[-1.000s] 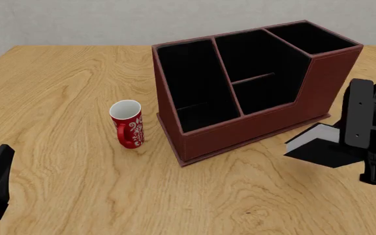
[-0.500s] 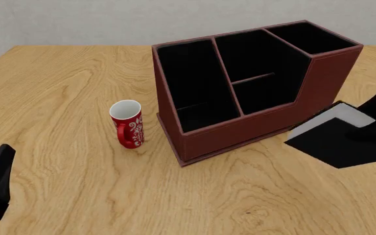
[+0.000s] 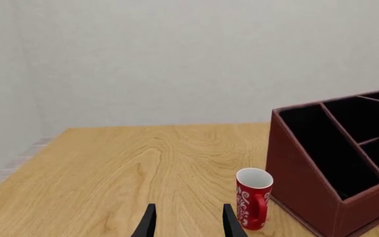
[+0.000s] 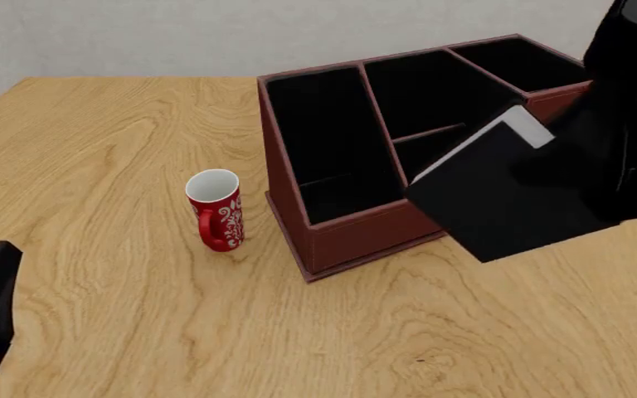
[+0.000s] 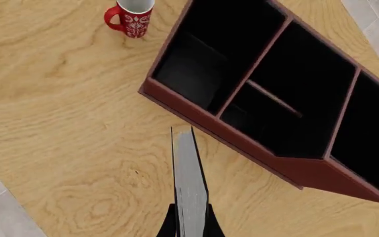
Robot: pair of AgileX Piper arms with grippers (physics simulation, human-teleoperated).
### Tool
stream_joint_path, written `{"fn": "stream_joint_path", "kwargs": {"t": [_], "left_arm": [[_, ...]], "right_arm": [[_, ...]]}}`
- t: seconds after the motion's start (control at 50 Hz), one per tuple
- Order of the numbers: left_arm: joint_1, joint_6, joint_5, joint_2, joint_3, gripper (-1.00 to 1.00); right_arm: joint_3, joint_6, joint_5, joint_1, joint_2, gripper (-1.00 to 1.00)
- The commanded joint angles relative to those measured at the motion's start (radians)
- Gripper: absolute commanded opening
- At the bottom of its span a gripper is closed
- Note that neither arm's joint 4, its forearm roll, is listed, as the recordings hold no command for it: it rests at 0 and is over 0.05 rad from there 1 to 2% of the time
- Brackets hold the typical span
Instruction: Pick up the book and place it in the left compartment of the caddy.
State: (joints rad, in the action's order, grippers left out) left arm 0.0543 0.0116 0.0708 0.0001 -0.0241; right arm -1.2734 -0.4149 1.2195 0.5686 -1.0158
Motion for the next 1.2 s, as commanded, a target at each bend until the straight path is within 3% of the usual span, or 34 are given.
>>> {"fn": "stream_joint_path", "kwargs": {"t": [0.02, 0.28, 0.52, 1.2], "left_arm": [[0.003, -0.013, -0.005, 0.0, -0.011, 1.0], [-0.003, -0.036, -0.012, 0.0, -0.03, 1.0], [-0.012, -0.048, -0.019, 0.0, -0.044, 1.0], [-0.031, -0.047, -0.019, 0.0, -0.033, 1.0]], "right_arm": [[-0.095, 0.083, 0.0, 0.053, -0.059, -1.0], [-0.196, 0.092, 0.0, 0.07, -0.136, -1.0], [-0.296, 0.066, 0.0, 0.069, -0.221, -1.0], [-0.469, 0.056, 0.0, 0.053, -0.437, -1.0]]}}
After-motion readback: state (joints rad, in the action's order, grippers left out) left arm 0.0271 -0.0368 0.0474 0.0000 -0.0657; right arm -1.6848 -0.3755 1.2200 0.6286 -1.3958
